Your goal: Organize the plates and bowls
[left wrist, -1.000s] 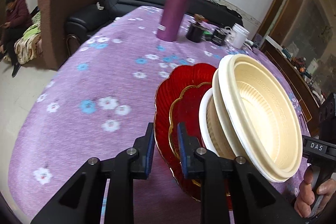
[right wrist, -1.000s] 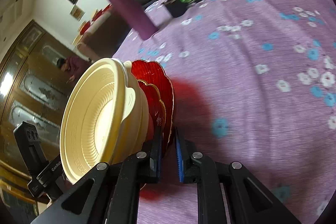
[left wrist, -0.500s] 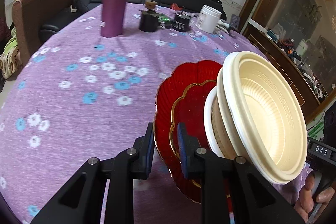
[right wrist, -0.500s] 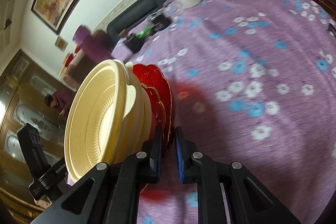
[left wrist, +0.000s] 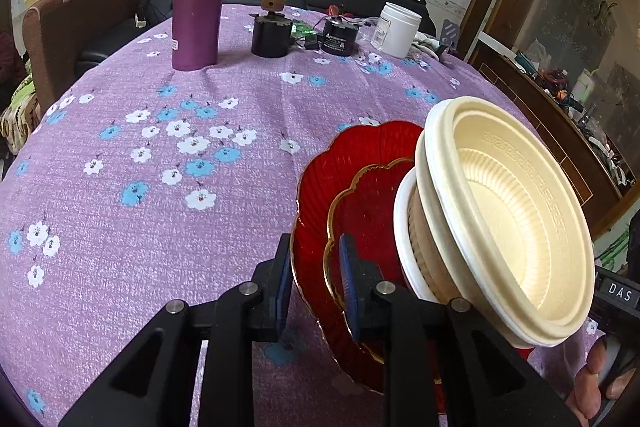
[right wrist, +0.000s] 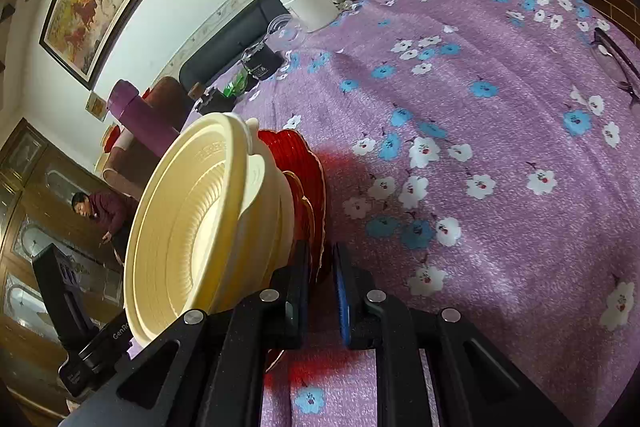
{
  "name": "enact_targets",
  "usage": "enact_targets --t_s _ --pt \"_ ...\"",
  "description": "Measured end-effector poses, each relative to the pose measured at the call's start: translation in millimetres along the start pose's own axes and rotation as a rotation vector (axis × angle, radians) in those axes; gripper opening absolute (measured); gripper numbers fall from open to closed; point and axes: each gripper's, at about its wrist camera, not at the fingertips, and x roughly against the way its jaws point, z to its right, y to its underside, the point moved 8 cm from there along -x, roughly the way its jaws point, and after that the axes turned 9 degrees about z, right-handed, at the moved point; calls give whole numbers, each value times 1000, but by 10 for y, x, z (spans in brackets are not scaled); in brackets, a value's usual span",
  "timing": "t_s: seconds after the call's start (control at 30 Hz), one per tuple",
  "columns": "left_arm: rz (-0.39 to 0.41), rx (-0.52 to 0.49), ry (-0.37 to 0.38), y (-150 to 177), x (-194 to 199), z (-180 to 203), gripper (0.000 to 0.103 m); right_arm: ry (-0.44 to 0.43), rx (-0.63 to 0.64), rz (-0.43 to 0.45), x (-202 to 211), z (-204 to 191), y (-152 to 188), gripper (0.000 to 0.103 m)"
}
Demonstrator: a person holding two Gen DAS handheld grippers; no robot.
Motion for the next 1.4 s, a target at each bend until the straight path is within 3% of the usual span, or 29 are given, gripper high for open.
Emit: enact_targets --t_s 0.23,0.47,1.4 --pt "56 -47 -40 -16 -8 61 29 17 16 8 -102 10 -2 13" --pt "78 -33 -53 -87 -62 44 36 48 58 28 -176 -50 -36 13" --pt "122 -49 -85 -123 -35 27 36 80 99 43 -237 -112 -31 13"
